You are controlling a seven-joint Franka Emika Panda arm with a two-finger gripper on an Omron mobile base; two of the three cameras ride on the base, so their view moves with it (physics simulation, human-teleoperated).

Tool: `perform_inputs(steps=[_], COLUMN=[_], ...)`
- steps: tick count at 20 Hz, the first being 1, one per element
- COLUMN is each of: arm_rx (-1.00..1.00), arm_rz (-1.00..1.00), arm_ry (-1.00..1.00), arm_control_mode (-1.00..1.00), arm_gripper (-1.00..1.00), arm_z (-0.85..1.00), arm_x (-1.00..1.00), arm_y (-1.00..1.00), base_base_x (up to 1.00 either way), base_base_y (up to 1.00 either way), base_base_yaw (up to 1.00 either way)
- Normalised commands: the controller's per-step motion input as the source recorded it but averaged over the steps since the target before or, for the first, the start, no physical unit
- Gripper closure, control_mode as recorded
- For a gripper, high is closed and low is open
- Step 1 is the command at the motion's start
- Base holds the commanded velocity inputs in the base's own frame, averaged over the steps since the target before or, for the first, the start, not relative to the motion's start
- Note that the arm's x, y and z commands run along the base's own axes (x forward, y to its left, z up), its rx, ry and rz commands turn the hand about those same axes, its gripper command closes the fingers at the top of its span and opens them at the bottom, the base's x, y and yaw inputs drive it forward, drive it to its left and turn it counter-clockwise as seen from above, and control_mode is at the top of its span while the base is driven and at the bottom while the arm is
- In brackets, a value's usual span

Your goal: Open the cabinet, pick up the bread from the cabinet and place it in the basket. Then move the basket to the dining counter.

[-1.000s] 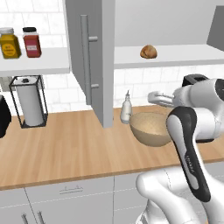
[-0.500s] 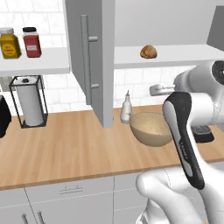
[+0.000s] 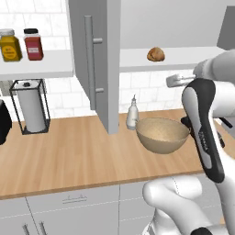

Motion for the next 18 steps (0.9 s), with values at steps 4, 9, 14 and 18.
perform_inputs(steps=[4,9,14,18], arm_rx=[0.0,0.0,0.0,0.0], arm_rz=[0.0,0.0,0.0,0.0], arm_ry=[-0.04,0.0,0.0,0.0], arm_control_mode=[-1.0,-1.0,-1.0,-1.0], arm_gripper=[-1.0,-1.0,-1.0,-1.0], arm_z=[0.3,0.14,0.17,0.1], arm_x=[0.46,0.64,0.54,0.45], arm_y=[0.0,-0.08,-0.21,-0.27], base_base_x=[0.0,0.0,0.0,0.0], base_base_y=[0.0,0.0,0.0,0.0], base_base_yaw=[0.0,0.0,0.0,0.0])
